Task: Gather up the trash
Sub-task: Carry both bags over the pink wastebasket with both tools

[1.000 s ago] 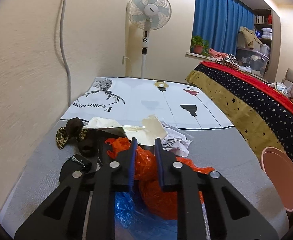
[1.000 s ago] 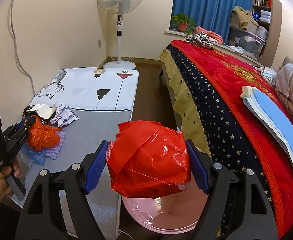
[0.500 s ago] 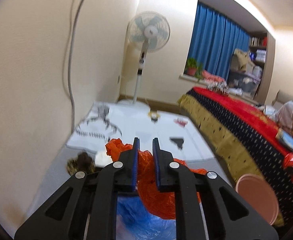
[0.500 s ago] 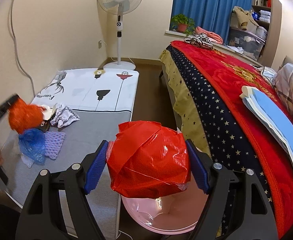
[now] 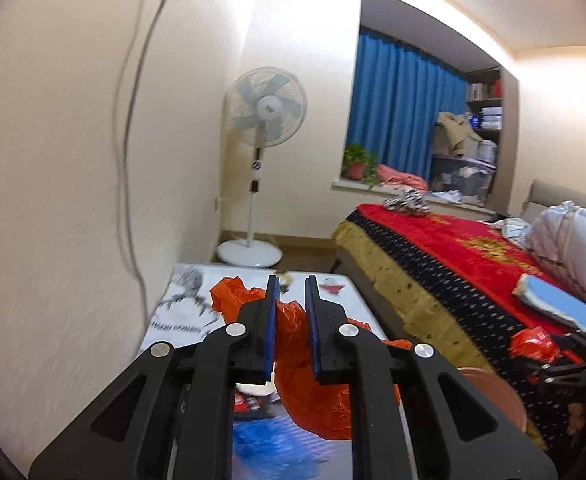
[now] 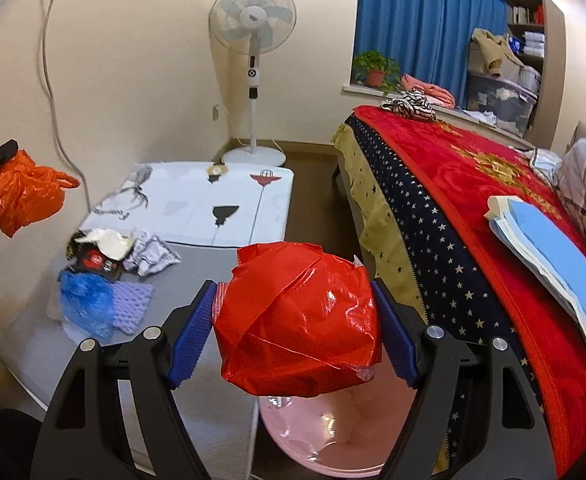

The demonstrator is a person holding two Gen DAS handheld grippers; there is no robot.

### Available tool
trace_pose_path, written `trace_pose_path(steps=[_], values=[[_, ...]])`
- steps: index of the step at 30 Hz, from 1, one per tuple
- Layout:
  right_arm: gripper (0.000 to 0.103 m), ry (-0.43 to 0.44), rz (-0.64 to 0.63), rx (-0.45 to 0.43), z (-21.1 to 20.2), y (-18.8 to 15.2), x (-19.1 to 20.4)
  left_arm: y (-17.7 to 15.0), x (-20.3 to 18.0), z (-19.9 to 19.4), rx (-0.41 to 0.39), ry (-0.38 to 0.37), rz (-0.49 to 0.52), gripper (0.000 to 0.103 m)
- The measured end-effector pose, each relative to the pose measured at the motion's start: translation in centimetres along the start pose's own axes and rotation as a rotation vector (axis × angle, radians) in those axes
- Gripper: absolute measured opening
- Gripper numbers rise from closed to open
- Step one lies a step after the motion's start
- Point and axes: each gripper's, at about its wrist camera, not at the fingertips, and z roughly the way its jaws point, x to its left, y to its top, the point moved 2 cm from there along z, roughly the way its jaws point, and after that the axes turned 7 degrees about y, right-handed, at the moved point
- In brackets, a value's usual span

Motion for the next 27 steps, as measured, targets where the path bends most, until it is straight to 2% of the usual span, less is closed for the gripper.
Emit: trace_pose_path(steps=[7, 14, 20, 27], values=[[0.075, 0.038, 0.054, -0.061, -5.3, 0.1, -0.2, 2.2, -4.8, -2.5, -0.002, -0.129, 0.016, 0.013], [0.075, 0.017, 0.089, -0.092, -8.7, 0.2, -2.7, 1.7, -9.9, -3.8, 0.008, -0.226, 0.034, 0.013], [0.075, -0.055, 0.085, -0.091, -8.6, -0.1, -6.1, -0.2, -14.9, -2.3, 0.056, -0.281, 0.053, 0.013], [0.075, -0.131, 0.086, -0.078, -5.6, -0.3, -10.8, -3.8, -21.7, 2.6, 0.150, -0.333, 0.134, 0.013]])
